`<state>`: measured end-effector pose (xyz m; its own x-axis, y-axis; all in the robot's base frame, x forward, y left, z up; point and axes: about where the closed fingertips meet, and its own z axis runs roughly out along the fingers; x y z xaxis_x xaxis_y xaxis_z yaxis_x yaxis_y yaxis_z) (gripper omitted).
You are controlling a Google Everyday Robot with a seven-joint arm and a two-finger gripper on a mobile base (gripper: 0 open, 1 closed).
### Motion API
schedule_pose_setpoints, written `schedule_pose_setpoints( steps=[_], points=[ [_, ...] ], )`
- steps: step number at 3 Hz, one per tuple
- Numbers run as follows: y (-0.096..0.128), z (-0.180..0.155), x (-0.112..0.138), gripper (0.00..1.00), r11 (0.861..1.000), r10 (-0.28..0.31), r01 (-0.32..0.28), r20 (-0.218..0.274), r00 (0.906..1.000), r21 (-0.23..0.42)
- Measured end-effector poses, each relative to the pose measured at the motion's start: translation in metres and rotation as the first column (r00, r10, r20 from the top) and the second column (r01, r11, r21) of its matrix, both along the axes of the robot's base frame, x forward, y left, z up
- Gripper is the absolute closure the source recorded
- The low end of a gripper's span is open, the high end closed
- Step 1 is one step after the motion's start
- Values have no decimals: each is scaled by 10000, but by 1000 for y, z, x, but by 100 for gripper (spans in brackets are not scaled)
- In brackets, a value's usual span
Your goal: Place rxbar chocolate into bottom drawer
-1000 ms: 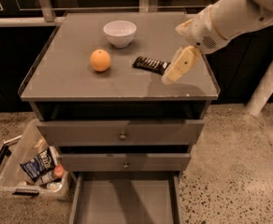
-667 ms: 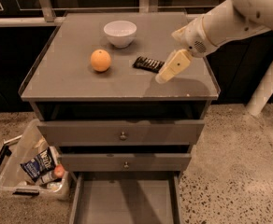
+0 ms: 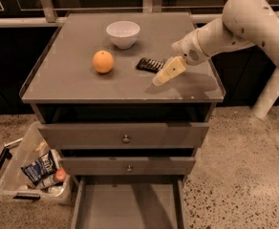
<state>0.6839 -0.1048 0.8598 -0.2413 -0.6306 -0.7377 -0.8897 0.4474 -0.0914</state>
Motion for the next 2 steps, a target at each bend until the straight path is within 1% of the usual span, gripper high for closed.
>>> schedule_pose_setpoints(
  steps=[1,2],
  points=[
    [3,-12,20,0,9997,-103,106,-140,9998,224],
    [7,-22,34,0,9991,-174,185,-279,9995,370]
  ],
)
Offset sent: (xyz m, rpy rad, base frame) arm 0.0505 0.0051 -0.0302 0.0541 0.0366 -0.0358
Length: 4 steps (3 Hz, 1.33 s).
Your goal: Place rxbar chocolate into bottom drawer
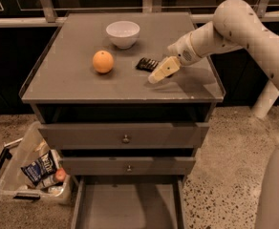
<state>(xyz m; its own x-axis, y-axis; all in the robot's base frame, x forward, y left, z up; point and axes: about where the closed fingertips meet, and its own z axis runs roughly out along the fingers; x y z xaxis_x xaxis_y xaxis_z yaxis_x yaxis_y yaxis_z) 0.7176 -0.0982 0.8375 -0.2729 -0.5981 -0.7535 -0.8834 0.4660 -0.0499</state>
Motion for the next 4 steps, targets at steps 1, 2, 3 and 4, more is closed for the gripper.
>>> schedule_pose_setpoints(
  steps=[1,2,3,4],
  points=[
    [3,-10,8,0,9999,-57,58,-136,9999,111],
    [4,-10,8,18,9999,-57,59,-145,9999,117],
    [4,-11,8,41,9999,-57,58,-146,9999,117],
    [4,-11,8,64,9999,-56,58,-146,9999,117]
  ],
)
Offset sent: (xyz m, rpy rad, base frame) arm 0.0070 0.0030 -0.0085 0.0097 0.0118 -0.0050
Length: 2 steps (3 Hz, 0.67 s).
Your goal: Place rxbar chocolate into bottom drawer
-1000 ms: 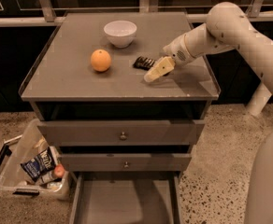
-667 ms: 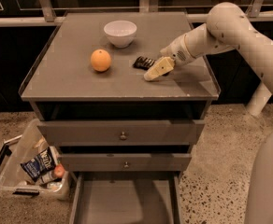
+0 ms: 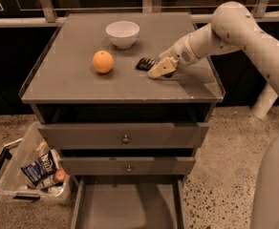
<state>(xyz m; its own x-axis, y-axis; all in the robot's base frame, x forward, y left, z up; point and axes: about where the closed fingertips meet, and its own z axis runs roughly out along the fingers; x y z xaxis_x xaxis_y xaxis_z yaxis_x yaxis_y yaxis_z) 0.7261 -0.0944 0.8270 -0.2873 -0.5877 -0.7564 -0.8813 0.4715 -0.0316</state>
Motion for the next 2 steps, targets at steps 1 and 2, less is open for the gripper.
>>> schedule_pose_setpoints(
  steps=[1,2],
  points=[
    [0,0,0,88,10000,0,0,0,10000,0],
    [0,0,0,100,10000,1,-1,-1,10000,0]
  ],
)
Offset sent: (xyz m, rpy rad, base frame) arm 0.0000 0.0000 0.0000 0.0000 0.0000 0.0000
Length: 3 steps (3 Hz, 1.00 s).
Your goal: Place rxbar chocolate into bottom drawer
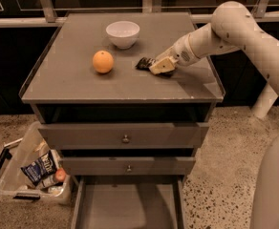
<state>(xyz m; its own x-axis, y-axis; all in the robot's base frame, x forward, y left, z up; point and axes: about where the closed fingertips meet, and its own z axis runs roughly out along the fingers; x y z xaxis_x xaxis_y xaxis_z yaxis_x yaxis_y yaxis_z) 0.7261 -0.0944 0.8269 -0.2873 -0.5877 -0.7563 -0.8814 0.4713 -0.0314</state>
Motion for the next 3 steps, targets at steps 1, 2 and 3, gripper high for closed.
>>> schedule_pose_setpoints(
  steps=[1,2,3],
  points=[
    [0,0,0,100,10000,0,0,0,10000,0],
    [0,4,0,100,10000,0,0,0,10000,0],
    [-9,4,1,100,10000,88,-88,-134,9999,-2]
  ],
)
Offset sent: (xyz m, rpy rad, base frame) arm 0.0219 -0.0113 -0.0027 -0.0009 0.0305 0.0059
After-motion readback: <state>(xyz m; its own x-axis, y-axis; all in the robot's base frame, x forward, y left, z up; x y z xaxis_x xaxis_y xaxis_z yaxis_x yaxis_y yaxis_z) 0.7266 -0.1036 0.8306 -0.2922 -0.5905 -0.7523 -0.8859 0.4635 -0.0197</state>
